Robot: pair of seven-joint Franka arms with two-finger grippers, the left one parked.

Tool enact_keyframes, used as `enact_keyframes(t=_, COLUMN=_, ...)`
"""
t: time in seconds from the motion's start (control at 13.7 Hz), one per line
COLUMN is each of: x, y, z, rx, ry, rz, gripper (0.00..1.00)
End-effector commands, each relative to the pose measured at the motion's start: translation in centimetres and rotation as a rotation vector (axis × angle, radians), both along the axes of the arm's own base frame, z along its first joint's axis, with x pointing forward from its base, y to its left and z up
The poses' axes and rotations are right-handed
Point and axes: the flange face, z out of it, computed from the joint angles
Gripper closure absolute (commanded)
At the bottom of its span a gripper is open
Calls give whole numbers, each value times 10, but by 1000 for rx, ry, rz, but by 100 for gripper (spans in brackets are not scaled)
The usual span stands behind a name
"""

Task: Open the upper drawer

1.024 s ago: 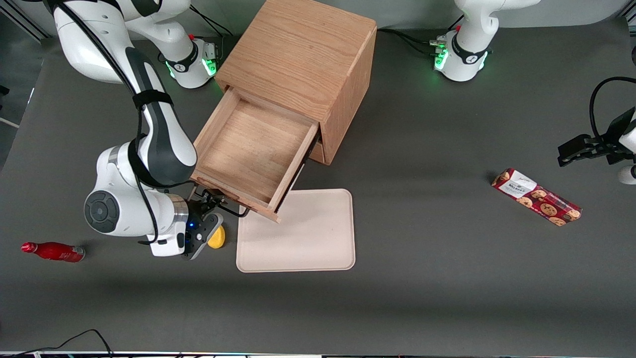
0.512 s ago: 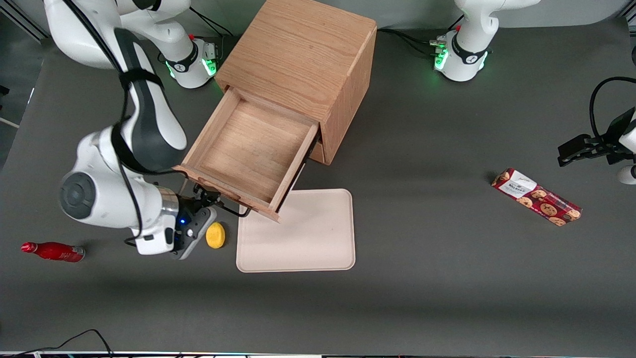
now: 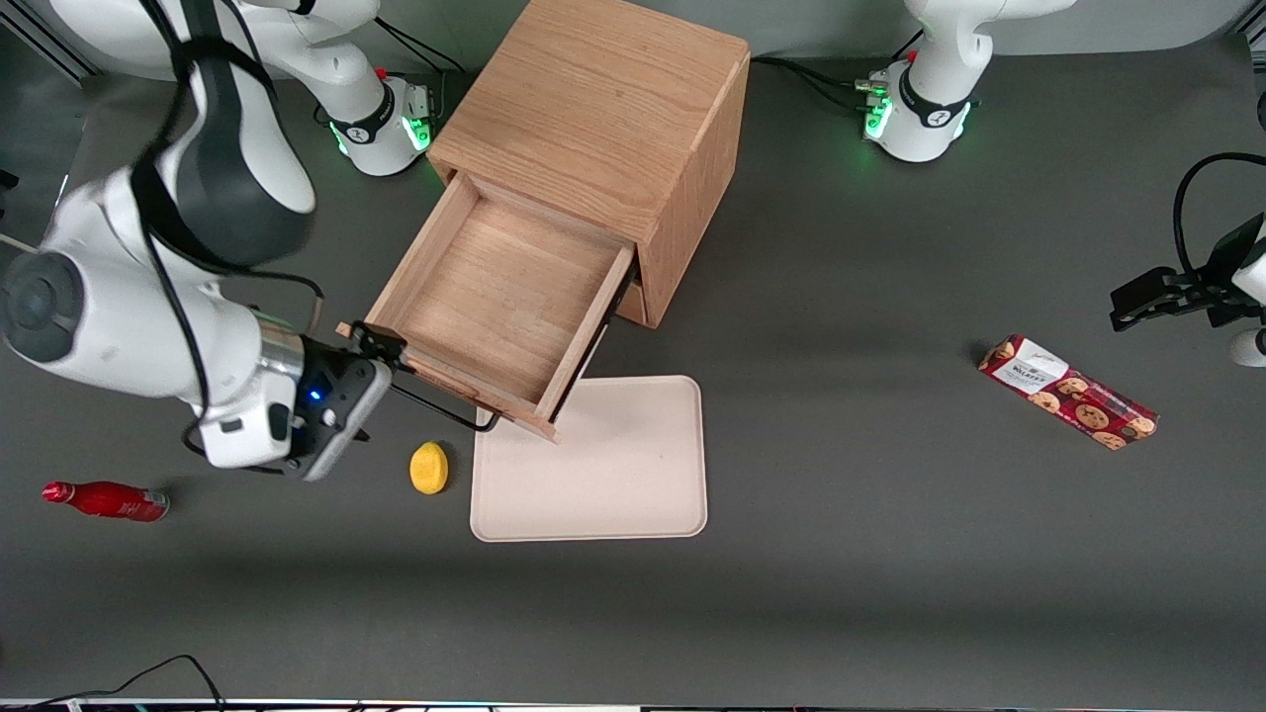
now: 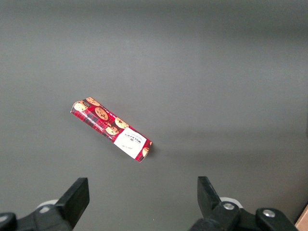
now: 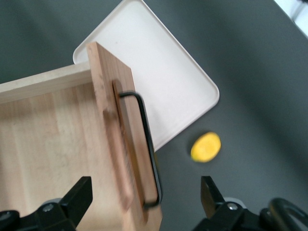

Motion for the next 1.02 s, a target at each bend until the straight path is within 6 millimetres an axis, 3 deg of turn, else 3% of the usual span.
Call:
enact_keyframes(t=0.0, x=-27, y=-8, z=28, rx=-117, ry=41, rz=-241, gripper=0)
enact_keyframes(t=0.07, x=-35, y=-1, z=34, rx=-162, ry=51, rz=-320, gripper=0)
enact_keyframes(t=0.22, x=-39, y=-10, z=50, rx=-248, ry=1, rz=-389, gripper=0)
enact_keyframes(t=0.37, x=-34, y=-43, z=48, rx=-257, ry=16, rz=-411, gripper=0)
enact_keyframes(t=0.51, x=-53, y=-59, z=58, rx=-275, ry=64, rz=-427, gripper=0)
enact_keyframes(t=0.66, x=-72, y=-72, z=75, rx=-275, ry=61, rz=-568, gripper=0)
enact_keyframes(t=0.8, x=-87, y=-90, z=79, rx=-270, ry=62, rz=-648, gripper=0)
enact_keyframes(t=0.95, x=-103, y=-122, z=76, rx=-256, ry=64, rz=-699, gripper=0)
